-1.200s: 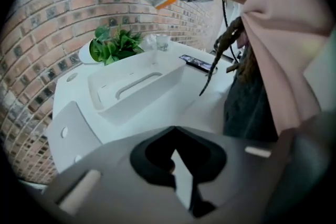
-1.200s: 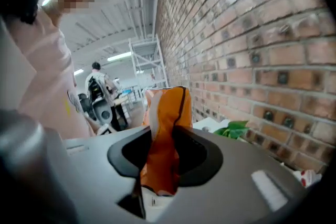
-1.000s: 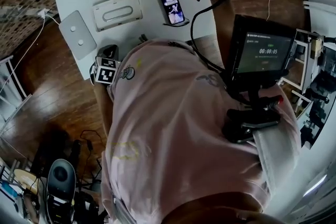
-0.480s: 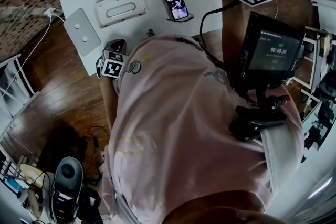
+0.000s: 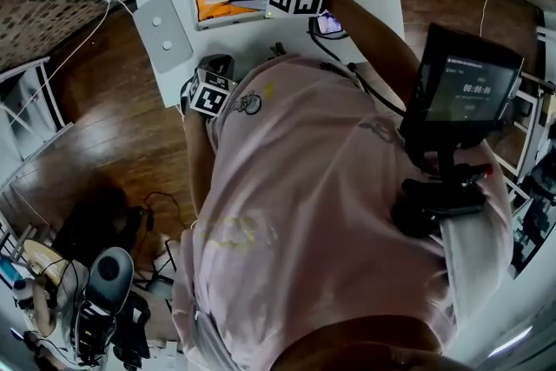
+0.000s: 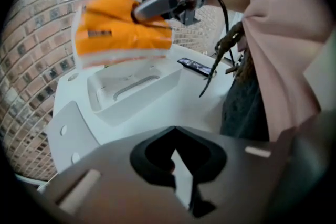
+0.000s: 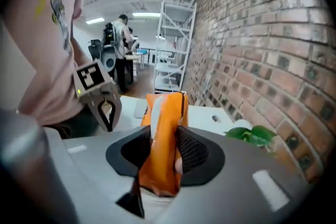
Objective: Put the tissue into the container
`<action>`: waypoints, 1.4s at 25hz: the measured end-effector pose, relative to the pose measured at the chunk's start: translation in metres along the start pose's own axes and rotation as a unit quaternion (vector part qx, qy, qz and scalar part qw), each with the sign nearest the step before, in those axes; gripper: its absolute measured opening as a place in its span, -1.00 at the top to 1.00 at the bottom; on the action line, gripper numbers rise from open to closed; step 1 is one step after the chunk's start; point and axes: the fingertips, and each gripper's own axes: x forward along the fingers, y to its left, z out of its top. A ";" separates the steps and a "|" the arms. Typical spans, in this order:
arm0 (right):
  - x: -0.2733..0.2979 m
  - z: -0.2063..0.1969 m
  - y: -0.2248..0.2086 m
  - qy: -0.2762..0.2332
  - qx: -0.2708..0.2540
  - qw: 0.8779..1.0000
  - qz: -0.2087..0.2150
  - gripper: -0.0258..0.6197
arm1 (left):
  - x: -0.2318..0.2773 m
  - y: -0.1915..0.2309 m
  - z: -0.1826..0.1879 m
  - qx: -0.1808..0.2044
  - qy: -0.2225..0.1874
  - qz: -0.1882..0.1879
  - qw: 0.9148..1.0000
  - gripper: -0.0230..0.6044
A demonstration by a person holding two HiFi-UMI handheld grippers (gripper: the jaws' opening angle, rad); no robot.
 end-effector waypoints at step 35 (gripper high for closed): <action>-0.288 -0.071 -0.062 -0.575 0.491 0.573 -0.317 0.64 | 0.016 -0.018 -0.011 0.044 0.067 -0.038 0.996 0.91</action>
